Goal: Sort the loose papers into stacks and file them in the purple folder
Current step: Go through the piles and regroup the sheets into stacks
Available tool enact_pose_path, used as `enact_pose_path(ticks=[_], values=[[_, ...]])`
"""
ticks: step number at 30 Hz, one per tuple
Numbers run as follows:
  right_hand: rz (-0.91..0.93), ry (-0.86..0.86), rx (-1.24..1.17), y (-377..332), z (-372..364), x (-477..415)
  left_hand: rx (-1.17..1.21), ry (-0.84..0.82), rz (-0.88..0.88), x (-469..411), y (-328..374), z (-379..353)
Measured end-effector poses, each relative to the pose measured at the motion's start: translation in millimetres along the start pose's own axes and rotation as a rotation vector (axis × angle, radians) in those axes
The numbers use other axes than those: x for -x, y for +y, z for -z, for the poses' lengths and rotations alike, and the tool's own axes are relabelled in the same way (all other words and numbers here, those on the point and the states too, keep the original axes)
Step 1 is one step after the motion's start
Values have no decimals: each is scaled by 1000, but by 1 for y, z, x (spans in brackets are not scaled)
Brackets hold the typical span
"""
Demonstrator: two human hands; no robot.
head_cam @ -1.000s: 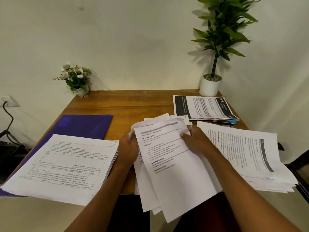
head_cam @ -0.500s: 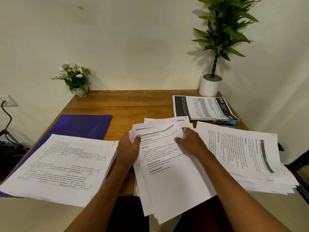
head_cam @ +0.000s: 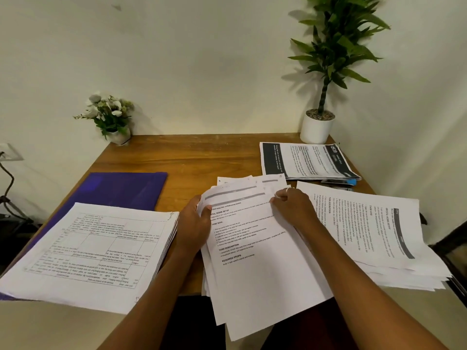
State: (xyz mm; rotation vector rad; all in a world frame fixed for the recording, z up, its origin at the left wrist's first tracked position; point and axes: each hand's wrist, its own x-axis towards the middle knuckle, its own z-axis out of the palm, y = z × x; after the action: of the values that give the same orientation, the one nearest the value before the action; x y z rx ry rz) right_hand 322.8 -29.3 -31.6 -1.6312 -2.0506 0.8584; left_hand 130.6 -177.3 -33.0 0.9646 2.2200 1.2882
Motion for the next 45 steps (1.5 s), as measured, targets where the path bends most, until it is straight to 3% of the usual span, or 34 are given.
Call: enact_pose_path(ticks=[10, 18, 35, 45], values=[[-61, 134, -145, 11, -9, -9, -35, -6, -9, -5, -8, -3], [-25, 129, -149, 13, -7, -20, -31, -17, 13, -5, -7, -3], [0, 71, 28, 7, -7, -31, -72, -31, 11, -3, -3, -2], [3, 190, -292, 3, -2, -32, -51, -34, 12, -2, 0, 0]])
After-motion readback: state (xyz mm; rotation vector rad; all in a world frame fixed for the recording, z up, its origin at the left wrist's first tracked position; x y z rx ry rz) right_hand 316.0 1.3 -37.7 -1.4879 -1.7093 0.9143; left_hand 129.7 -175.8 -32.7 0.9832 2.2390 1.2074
